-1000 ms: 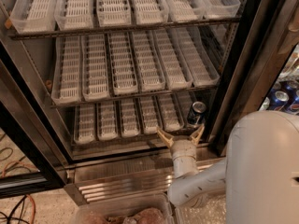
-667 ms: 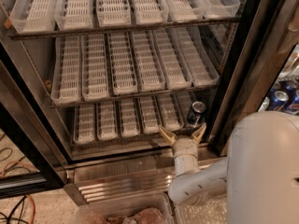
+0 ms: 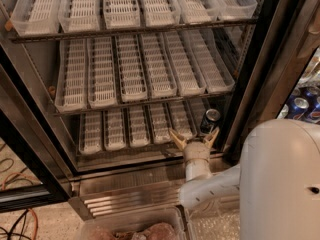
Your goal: Pick pepsi can from bottom shelf of fridge
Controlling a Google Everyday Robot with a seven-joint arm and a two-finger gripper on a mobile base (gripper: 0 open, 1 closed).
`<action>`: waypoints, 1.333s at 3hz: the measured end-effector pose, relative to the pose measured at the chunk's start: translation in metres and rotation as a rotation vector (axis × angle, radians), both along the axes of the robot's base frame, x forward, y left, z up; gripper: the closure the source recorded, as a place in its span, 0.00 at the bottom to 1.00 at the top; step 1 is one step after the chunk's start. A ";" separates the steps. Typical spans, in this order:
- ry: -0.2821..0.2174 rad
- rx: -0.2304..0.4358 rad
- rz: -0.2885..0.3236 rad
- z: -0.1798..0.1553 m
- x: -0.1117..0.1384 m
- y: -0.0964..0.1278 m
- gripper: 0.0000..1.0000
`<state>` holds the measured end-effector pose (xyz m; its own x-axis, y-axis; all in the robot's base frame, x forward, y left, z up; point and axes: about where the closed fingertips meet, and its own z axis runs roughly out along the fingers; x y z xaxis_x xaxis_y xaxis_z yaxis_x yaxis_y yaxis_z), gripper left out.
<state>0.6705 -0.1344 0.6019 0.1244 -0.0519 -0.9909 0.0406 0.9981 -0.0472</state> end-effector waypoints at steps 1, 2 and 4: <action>-0.008 -0.010 -0.010 0.003 0.009 -0.010 0.00; -0.013 -0.026 -0.032 0.005 0.015 -0.027 0.00; -0.015 -0.026 -0.065 0.005 0.019 -0.041 0.00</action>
Offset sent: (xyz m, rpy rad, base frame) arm 0.0203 -0.0482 0.0063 -0.0456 -0.0206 -0.0612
